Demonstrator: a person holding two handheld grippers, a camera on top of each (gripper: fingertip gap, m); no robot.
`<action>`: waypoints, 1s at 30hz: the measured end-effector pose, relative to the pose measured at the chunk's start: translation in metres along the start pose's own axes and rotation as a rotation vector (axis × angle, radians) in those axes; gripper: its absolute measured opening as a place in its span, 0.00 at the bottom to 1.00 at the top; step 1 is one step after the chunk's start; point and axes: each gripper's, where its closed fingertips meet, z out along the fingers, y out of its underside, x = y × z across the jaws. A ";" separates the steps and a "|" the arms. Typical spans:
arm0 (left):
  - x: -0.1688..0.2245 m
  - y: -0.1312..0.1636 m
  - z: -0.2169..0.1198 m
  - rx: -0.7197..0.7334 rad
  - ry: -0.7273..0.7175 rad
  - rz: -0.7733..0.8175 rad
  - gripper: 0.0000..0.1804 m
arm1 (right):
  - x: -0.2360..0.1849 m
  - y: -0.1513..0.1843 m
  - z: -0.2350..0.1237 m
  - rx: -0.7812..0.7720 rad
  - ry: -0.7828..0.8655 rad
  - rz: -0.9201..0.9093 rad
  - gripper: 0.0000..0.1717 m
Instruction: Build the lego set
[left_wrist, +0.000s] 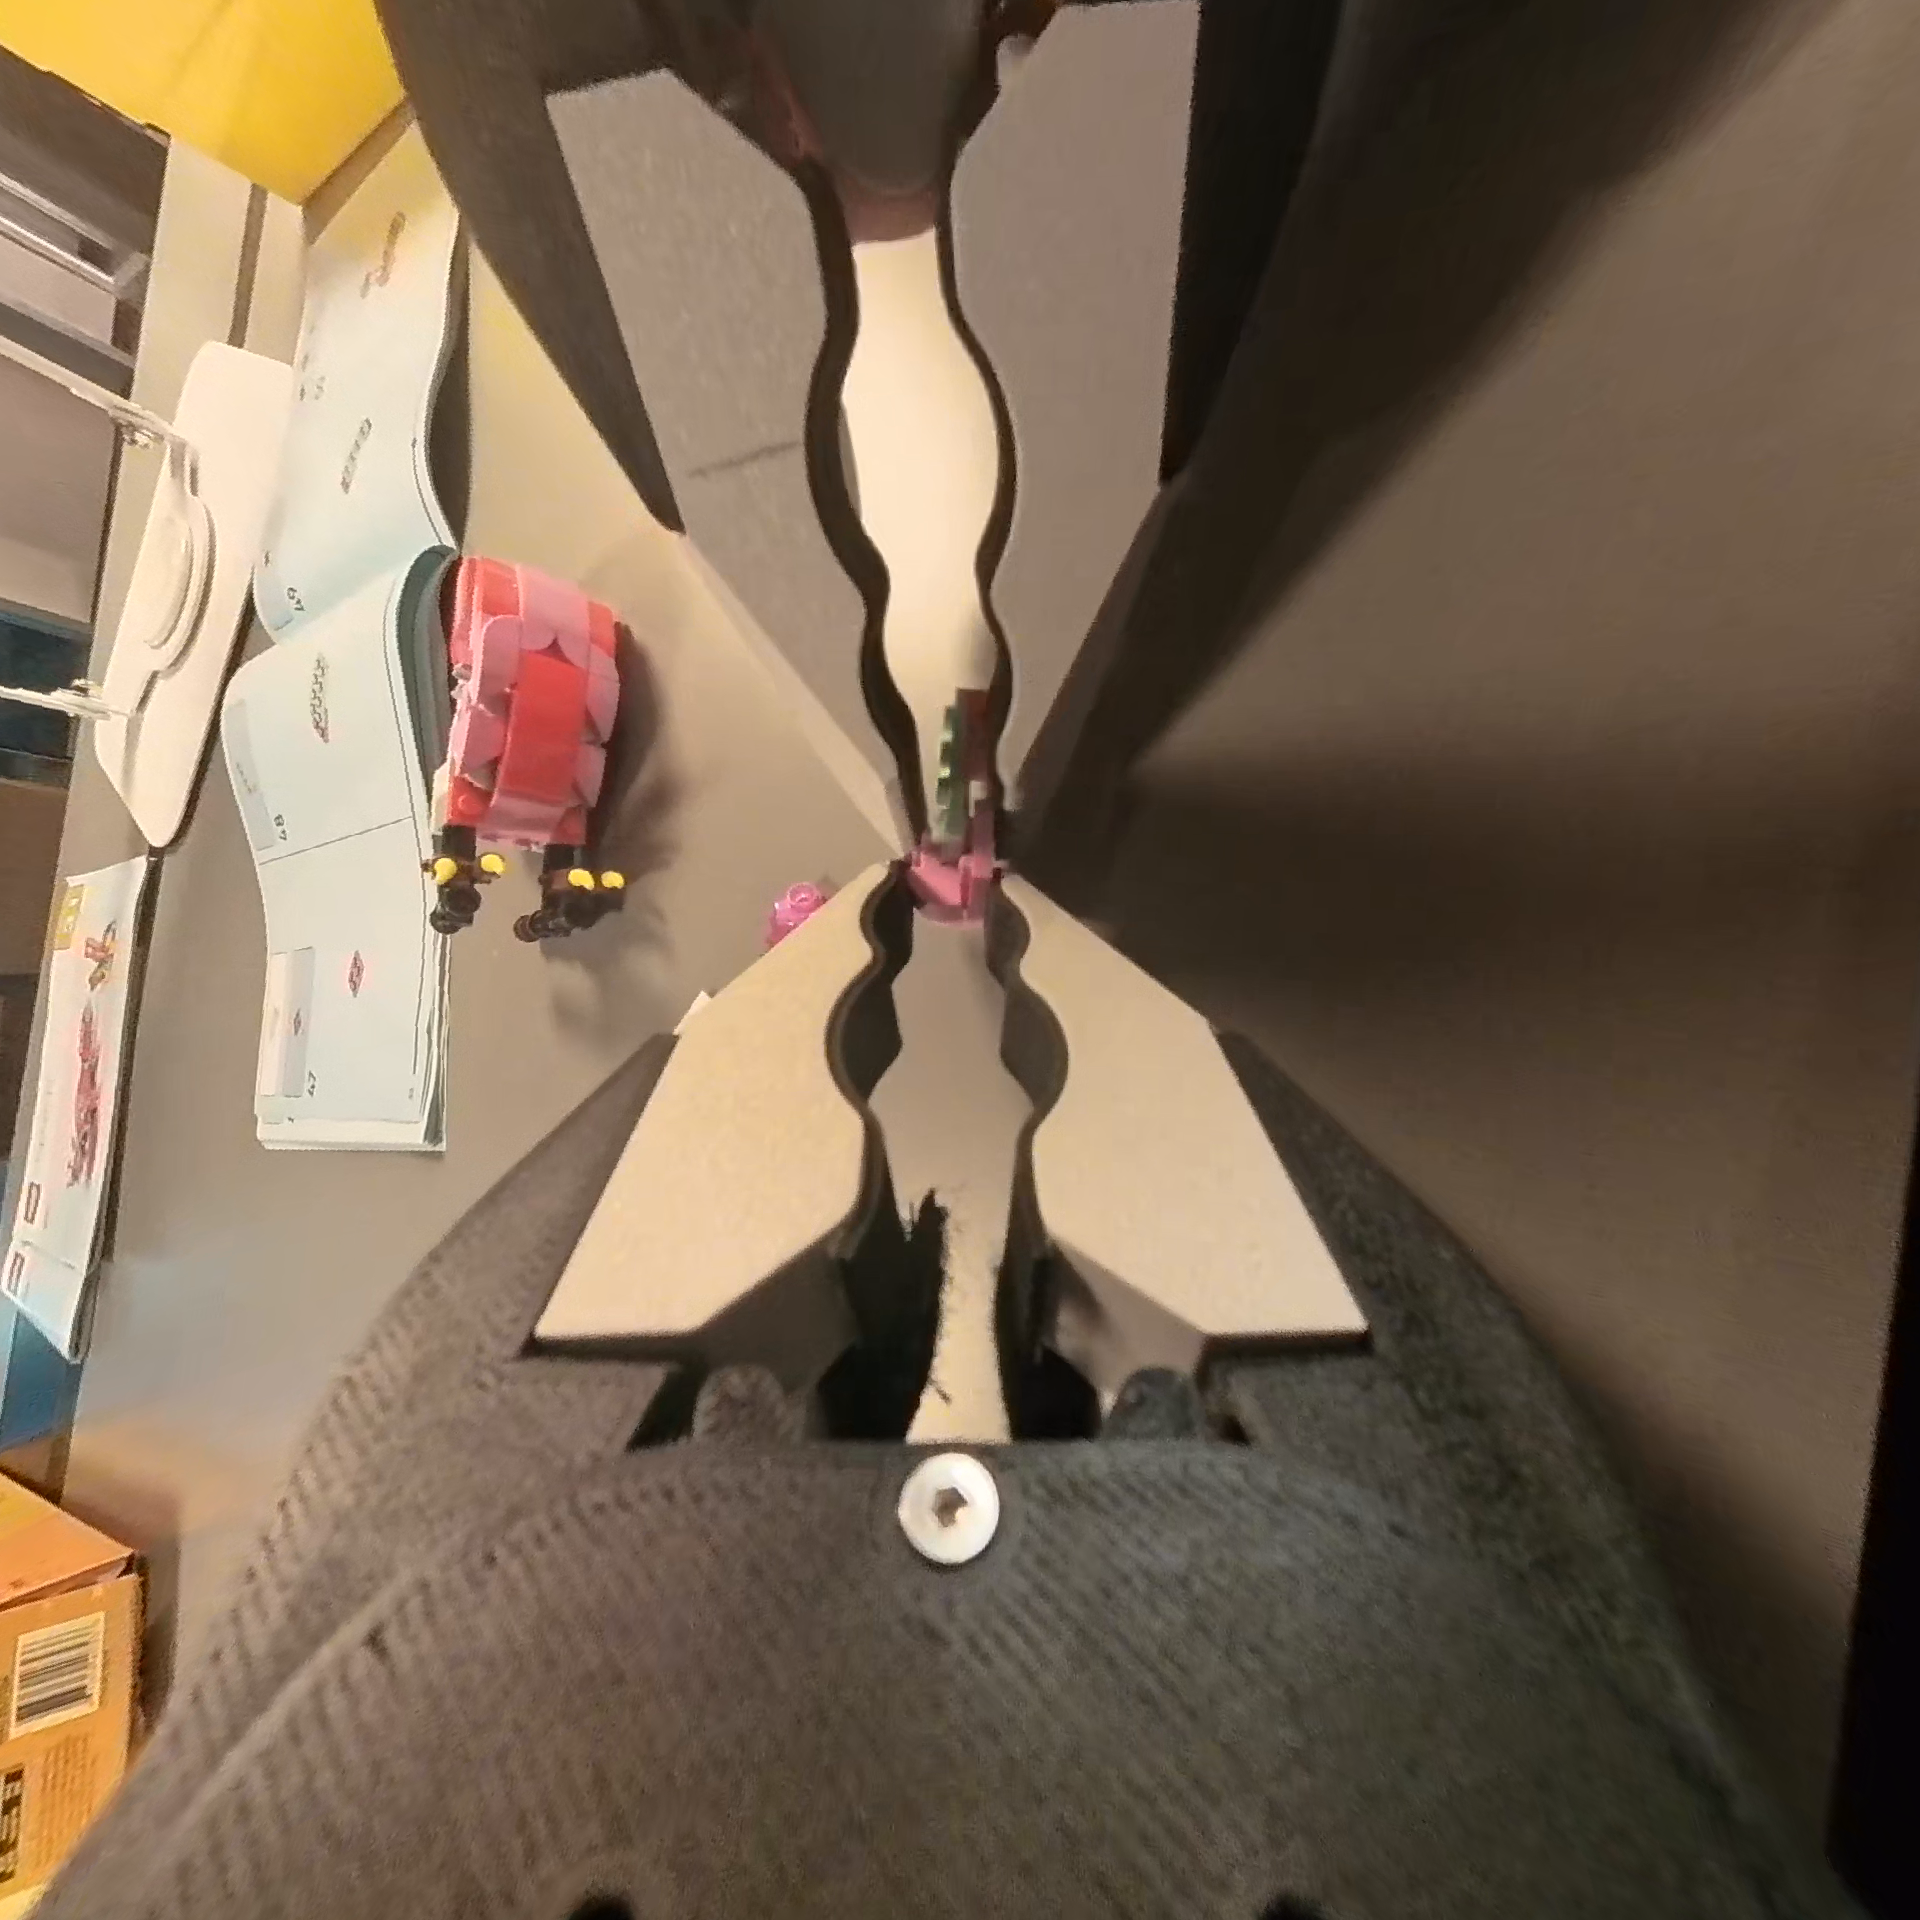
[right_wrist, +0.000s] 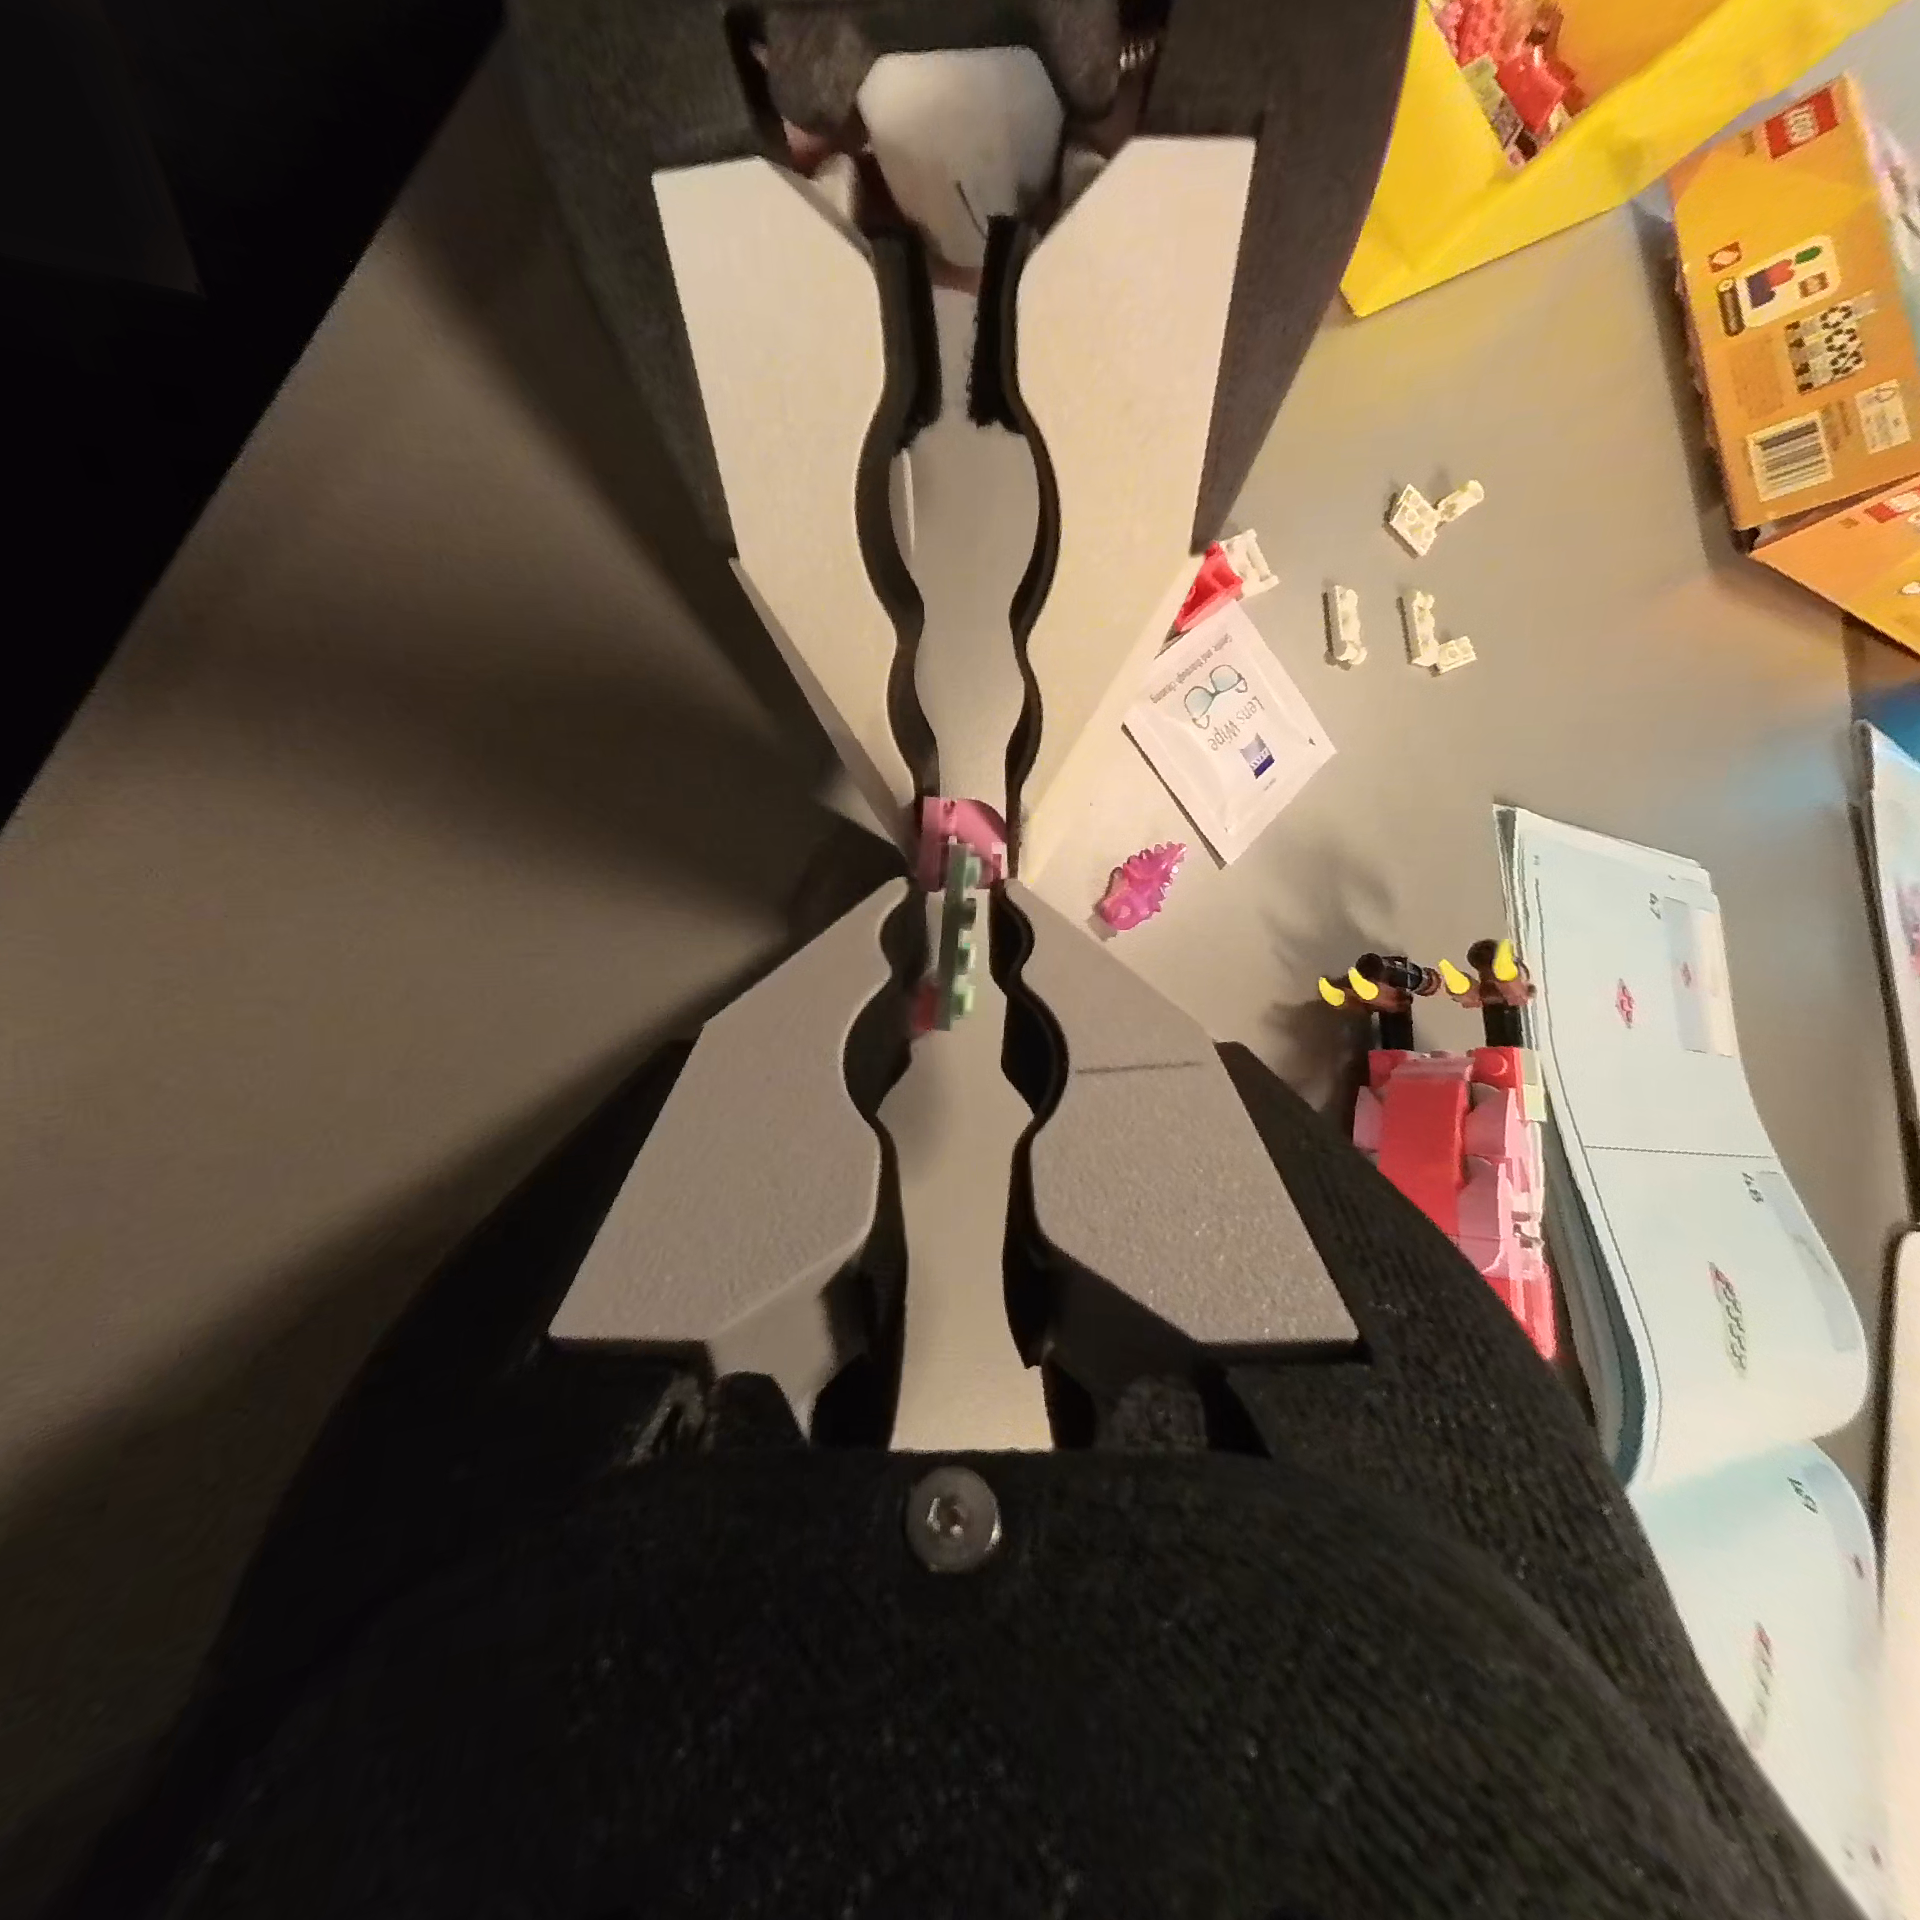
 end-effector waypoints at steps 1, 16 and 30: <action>0.000 0.000 0.000 -0.002 0.000 0.000 0.07 | 0.000 0.000 0.000 -0.007 0.008 -0.011 0.05; -0.001 0.003 -0.002 -0.066 -0.026 0.013 0.06 | 0.004 -0.001 0.002 -0.099 0.144 -0.273 0.03; -0.001 0.003 -0.001 -0.043 0.001 -0.044 0.07 | 0.000 -0.008 -0.001 0.015 0.060 -0.101 0.09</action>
